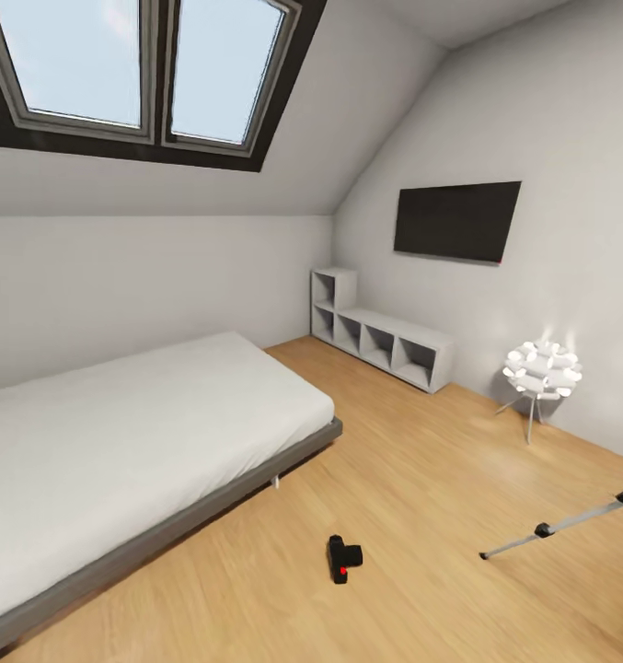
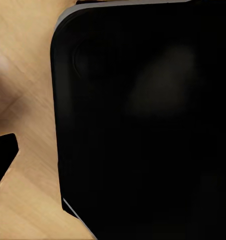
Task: Attach the digital camera to the camera tripod in the bedroom.
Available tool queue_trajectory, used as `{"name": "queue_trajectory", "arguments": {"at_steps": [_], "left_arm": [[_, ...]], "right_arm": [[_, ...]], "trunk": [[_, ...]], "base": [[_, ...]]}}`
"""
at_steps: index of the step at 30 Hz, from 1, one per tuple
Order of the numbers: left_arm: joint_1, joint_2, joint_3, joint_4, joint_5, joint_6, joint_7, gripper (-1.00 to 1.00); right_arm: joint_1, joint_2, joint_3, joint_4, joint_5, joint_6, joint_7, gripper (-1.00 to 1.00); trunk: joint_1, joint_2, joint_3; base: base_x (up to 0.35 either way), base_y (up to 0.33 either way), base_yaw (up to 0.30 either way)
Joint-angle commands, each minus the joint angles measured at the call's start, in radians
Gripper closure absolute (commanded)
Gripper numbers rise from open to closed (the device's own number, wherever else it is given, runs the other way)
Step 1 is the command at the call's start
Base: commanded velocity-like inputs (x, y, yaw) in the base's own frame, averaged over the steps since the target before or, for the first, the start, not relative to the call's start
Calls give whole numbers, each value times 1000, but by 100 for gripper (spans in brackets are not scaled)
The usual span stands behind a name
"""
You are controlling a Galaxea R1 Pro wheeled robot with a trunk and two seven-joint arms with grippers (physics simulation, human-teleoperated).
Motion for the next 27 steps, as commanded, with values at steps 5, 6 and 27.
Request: {"name": "queue_trajectory", "arguments": {"at_steps": [5,6,27], "left_arm": [[0,0,1,-1,-1,-2,0,-100],[0,0,1,-1,-1,-3,0,-100],[0,0,1,-1,-1,-4,0,-100]], "right_arm": [[0,1,1,0,0,-5,-1,-100],[0,1,1,0,0,-7,-1,-100],[0,4,-1,0,-2,-6,0,-100]], "trunk": [[0,0,-1],[0,0,-1],[0,0,-1]], "base": [[234,290,0],[237,289,-28],[237,288,-234]]}}
